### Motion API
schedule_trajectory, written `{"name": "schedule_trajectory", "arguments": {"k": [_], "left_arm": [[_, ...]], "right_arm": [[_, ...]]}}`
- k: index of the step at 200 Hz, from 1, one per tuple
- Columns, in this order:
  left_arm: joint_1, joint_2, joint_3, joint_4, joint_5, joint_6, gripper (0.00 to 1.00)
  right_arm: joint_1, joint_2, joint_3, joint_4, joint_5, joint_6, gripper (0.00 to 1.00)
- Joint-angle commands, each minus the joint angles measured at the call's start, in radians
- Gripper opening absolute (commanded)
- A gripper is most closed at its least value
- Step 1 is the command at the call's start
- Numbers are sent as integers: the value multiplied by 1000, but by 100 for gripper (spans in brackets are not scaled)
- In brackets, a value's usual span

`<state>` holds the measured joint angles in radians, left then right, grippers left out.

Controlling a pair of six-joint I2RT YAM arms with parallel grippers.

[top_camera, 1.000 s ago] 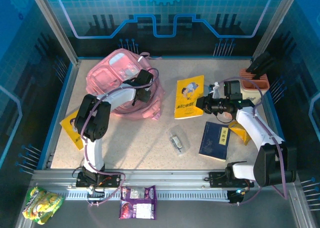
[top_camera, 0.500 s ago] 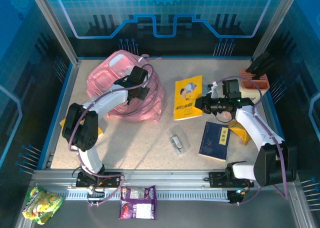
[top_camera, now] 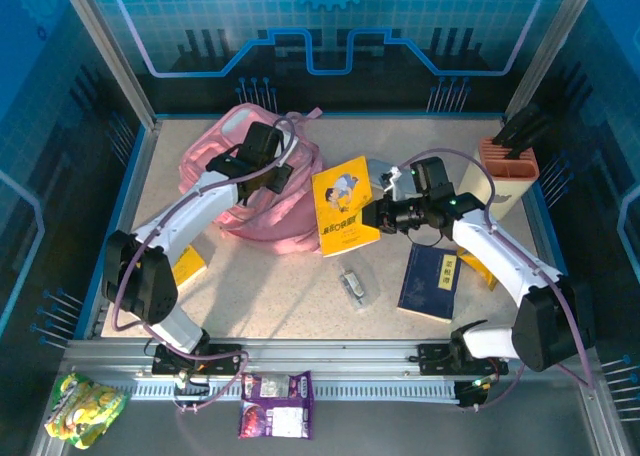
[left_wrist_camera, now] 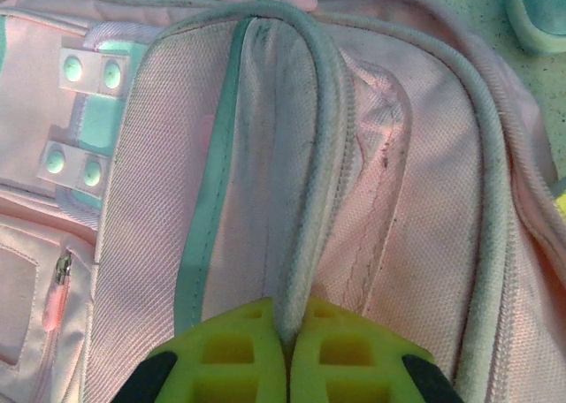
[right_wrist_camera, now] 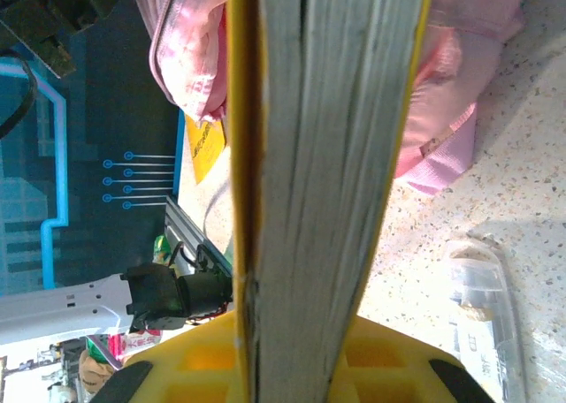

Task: Pack the student bag
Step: Open the student bag at the top-left of the table, then place the book in the student bag.

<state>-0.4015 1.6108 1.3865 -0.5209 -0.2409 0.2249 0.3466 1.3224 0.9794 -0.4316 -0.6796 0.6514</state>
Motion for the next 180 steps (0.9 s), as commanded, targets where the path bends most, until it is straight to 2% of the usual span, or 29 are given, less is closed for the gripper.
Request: {"name": "schedule_trajectory", "arguments": {"k": [1, 30, 60, 85, 116, 171, 180], "left_arm": [[14, -64, 91, 61, 25, 49, 0], [36, -62, 142, 48, 40, 71, 0], [48, -61, 179, 27, 71, 85, 0], [50, -68, 181, 28, 116, 85, 0], [50, -78, 149, 55, 221, 103, 0], [52, -101, 131, 41, 285, 93, 0], [53, -101, 137, 32, 292, 95, 0]], "right_arm": [[8, -19, -9, 12, 23, -2, 0], [16, -11, -49, -3, 20, -10, 0], [18, -65, -49, -98, 122, -45, 0], [22, -90, -63, -36, 117, -18, 0], [92, 40, -19, 163, -12, 36, 0], [153, 348, 66, 667, -83, 185, 0], [152, 395, 103, 682, -73, 180, 0]]}}
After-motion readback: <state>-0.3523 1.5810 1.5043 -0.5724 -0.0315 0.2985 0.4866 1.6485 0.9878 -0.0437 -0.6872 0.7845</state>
